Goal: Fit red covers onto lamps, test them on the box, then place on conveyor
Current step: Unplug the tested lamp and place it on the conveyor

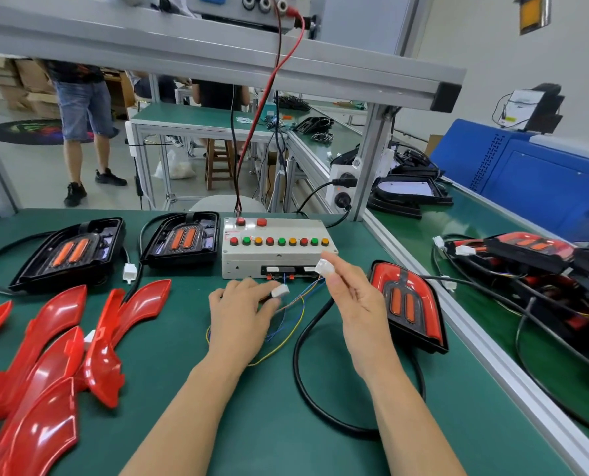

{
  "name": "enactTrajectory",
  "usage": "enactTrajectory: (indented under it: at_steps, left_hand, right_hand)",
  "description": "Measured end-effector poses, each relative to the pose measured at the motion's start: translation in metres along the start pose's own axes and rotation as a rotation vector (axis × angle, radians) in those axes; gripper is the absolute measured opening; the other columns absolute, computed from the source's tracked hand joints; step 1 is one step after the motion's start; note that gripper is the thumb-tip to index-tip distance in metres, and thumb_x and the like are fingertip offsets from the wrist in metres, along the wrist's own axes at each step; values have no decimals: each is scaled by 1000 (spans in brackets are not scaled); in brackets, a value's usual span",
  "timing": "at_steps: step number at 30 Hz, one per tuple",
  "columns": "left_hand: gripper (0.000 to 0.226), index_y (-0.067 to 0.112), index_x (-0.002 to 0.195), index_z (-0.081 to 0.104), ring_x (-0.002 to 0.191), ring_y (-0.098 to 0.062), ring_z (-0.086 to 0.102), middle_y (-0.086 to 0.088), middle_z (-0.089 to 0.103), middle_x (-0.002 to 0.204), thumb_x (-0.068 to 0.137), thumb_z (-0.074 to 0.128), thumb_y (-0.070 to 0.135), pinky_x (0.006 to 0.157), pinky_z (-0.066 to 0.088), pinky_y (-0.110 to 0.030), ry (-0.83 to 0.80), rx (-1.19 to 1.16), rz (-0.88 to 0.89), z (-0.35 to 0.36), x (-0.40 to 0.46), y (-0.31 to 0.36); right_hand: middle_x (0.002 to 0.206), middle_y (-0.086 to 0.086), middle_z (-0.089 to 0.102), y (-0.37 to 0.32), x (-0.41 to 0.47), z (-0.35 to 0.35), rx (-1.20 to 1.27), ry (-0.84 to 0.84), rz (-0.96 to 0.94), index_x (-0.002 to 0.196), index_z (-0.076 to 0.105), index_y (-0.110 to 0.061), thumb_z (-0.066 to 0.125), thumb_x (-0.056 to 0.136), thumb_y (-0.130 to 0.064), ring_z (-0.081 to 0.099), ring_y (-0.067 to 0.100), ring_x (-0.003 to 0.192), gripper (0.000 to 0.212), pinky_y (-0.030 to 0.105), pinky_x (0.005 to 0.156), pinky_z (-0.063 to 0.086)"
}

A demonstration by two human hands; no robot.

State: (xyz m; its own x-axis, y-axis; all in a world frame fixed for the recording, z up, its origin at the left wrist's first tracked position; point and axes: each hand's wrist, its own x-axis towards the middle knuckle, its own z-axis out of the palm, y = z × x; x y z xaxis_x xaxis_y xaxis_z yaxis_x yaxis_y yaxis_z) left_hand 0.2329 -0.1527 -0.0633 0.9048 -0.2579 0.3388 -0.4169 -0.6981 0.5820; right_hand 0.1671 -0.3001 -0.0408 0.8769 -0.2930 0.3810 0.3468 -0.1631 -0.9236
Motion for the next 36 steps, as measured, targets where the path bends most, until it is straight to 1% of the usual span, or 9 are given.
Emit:
enactTrajectory:
  at_steps: [3, 6, 10, 15, 23, 27, 30, 33, 36]
  left_hand:
    - [29, 27, 121, 65, 75, -18, 43, 10, 49, 80, 94, 58, 20, 76, 35, -29, 64, -281, -29, -9, 0, 0]
    - [31, 25, 123, 63, 72, -16, 45, 3, 48, 80, 96, 53, 14, 67, 36, -26, 29, -386, 3, -17, -3, 1]
    - [31, 25, 118, 67, 76, -17, 53, 4, 59, 81, 92, 59, 10, 72, 42, -28, 57, -452, 5, -26, -7, 8]
    - [31, 24, 110, 72, 94, -20, 62, 4, 71, 90, 84, 68, 7, 92, 47, -39, 157, -475, -2, -30, -12, 14]
    - [31, 18, 101, 75, 84, -16, 63, 6, 71, 85, 77, 73, -1, 88, 45, -50, 242, -430, 113, -33, -14, 18]
    - [32, 22, 99, 76, 83, -5, 57, 13, 68, 84, 77, 72, -1, 90, 43, -42, 218, -426, 133, -33, -14, 17]
    - [32, 20, 98, 75, 87, -10, 63, 9, 70, 88, 78, 70, -5, 88, 46, -30, 138, -551, 102, -35, -13, 15]
    - [34, 21, 98, 74, 89, -4, 64, 10, 71, 90, 82, 65, -7, 85, 45, -15, 65, -645, 87, -37, -12, 14]
    - [32, 19, 100, 74, 92, -3, 64, 8, 71, 92, 84, 63, -7, 86, 44, -12, 42, -655, 93, -38, -11, 12]
  right_hand:
    - [105, -3, 66, 2, 0, -2, -5, -21, 2, 109, 66, -32, 59, 95, -28, 59, 4, 98, 17, 13, 87, 42]
    - [93, -10, 66, 1, -1, 0, -17, -53, 17, 103, 67, -29, 61, 94, -23, 57, 3, 87, 13, 11, 82, 43]
    - [104, -9, 70, 0, -2, 3, -71, -70, 15, 107, 69, -25, 61, 93, -24, 61, 6, 100, 16, 15, 90, 43]
    - [108, -2, 70, -3, -4, 5, -103, -64, 21, 109, 69, -20, 61, 93, -21, 61, 10, 104, 17, 16, 92, 42]
    - [109, -3, 69, -3, -5, 8, -126, -36, 40, 106, 70, -22, 63, 93, -19, 61, 7, 104, 15, 16, 93, 42]
    - [110, -6, 69, -3, -6, 9, -135, -35, 42, 105, 69, -26, 64, 92, -19, 60, 1, 105, 15, 11, 91, 40]
    - [110, -6, 69, -2, -6, 9, -153, -31, 39, 104, 68, -29, 64, 92, -19, 59, -1, 105, 16, 9, 90, 39]
    - [110, -5, 69, -2, -5, 9, -158, -27, 32, 106, 70, -24, 64, 92, -18, 60, 4, 103, 16, 13, 92, 41]
    - [110, -4, 69, -4, -6, 9, -162, -29, 29, 105, 70, -25, 65, 91, -17, 60, 3, 100, 17, 10, 89, 40]
